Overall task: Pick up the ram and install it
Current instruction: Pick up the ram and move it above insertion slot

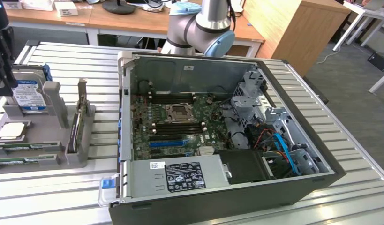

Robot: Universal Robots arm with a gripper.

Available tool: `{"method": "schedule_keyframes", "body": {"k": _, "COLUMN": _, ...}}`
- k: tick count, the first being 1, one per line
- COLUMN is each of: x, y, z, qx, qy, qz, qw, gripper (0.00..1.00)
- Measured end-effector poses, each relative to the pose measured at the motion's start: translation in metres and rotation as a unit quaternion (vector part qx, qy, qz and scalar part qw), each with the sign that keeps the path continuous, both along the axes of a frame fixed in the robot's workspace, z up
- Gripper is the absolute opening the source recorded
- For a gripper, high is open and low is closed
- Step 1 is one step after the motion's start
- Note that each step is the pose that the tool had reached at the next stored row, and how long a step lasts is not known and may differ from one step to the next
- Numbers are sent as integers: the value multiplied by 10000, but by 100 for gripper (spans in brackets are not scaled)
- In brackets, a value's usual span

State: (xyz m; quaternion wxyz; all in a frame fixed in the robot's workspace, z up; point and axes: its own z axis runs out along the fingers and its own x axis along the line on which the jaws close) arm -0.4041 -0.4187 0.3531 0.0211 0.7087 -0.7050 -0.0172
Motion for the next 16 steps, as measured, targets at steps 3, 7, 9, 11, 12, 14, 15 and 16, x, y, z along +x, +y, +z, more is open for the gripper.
{"method": "schedule_keyframes", "body": {"k": 3, "x": 0, "y": 0, "z": -39, "qx": 0, "qy": 1, "qz": 0, "qw": 10000, "gripper": 30}}
{"method": "schedule_keyframes", "body": {"k": 7, "x": 0, "y": 0, "z": -96, "qx": -1, "qy": 1, "qz": 0, "qw": 10000, "gripper": 30}}
{"method": "schedule_keyframes", "body": {"k": 9, "x": 0, "y": 0, "z": -123, "qx": 0, "qy": 1, "qz": 0, "qw": 10000, "gripper": 30}}
{"method": "schedule_keyframes", "body": {"k": 11, "x": 0, "y": 0, "z": -148, "qx": 0, "qy": 1, "qz": 0, "qw": 10000, "gripper": 30}}
{"method": "schedule_keyframes", "body": {"k": 12, "x": 0, "y": 0, "z": -159, "qx": 0, "qy": 1, "qz": 0, "qw": 10000, "gripper": 30}}
{"method": "schedule_keyframes", "body": {"k": 14, "x": 0, "y": 0, "z": -183, "qx": 0, "qy": 1, "qz": 0, "qw": 10000, "gripper": 30}}
{"method": "schedule_keyframes", "body": {"k": 15, "x": 0, "y": 0, "z": -196, "qx": 0, "qy": 1, "qz": 0, "qw": 10000, "gripper": 30}}
{"method": "schedule_keyframes", "body": {"k": 16, "x": 0, "y": 0, "z": -210, "qx": 0, "qy": 1, "qz": 0, "qw": 10000, "gripper": 30}}
